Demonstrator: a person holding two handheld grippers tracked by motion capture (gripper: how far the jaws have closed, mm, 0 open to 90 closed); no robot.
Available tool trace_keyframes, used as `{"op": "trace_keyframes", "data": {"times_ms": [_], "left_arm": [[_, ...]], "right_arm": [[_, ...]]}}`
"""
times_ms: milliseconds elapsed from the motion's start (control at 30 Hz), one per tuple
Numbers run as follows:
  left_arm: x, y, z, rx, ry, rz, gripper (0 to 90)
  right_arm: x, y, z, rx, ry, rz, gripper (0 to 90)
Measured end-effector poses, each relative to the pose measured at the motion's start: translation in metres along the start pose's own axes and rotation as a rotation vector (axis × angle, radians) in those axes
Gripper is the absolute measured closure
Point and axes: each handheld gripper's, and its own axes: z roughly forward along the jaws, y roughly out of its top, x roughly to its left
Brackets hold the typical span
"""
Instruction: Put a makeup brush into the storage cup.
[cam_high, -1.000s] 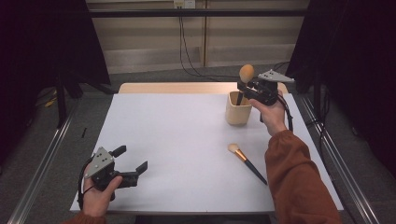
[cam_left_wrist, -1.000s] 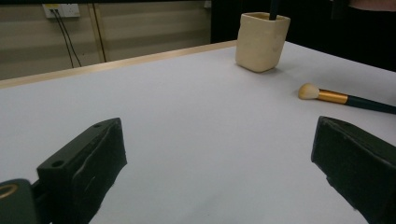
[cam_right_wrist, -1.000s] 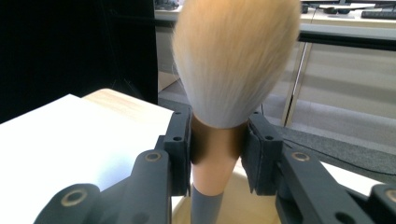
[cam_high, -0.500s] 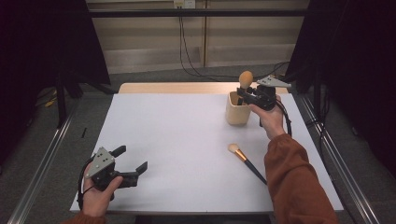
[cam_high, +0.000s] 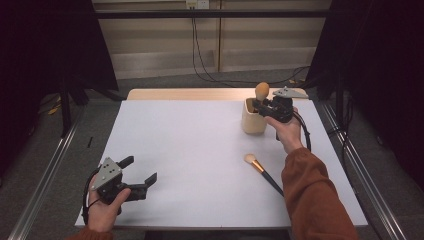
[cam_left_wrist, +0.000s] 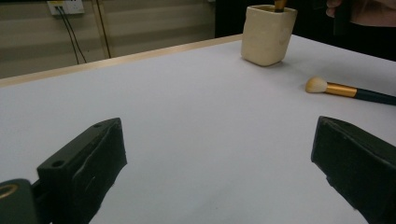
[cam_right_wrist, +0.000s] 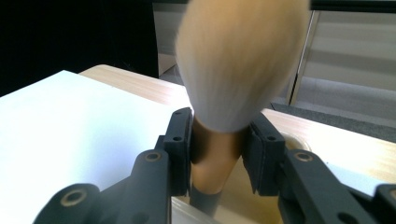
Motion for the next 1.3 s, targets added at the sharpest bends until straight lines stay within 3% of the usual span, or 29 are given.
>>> {"op": "trace_keyframes", "data": {"times_ms": [133, 233, 300, 467, 700, 833, 1300], "left_arm": [[0.0, 0.0, 0.0, -0.005, -0.003, -0.006, 3.0], [0.0, 0.0, 0.0, 0.001, -0.001, -0.004, 3.0], [0.0, 0.0, 0.0, -0.001, -0.002, -0.005, 3.0], [0.0, 0.0, 0.001, 0.001, -0.005, -0.003, 3.0], [0.0, 0.0, 0.0, 0.001, -0.003, -0.001, 3.0], [0.0, 0.0, 0.0, 0.0, -0.003, -0.005, 3.0], [0.001, 0.0, 0.0, -0.005, -0.002, -0.006, 3.0]], "right_arm": [[-0.002, -0.002, -0.001, -0.016, -0.004, 0.029, 60.0], [-0.004, -0.002, -0.004, -0.002, -0.024, 0.043, 44.5], [-0.006, -0.003, -0.006, 0.005, -0.04, 0.044, 42.2], [-0.012, -0.01, -0.011, 0.012, -0.074, 0.061, 26.3], [-0.012, -0.016, -0.018, 0.014, -0.085, 0.062, 12.0], [-0.01, -0.017, -0.022, 0.002, -0.076, 0.048, 9.6], [-0.007, -0.025, -0.042, -0.028, -0.03, 0.073, 3.9]]}}
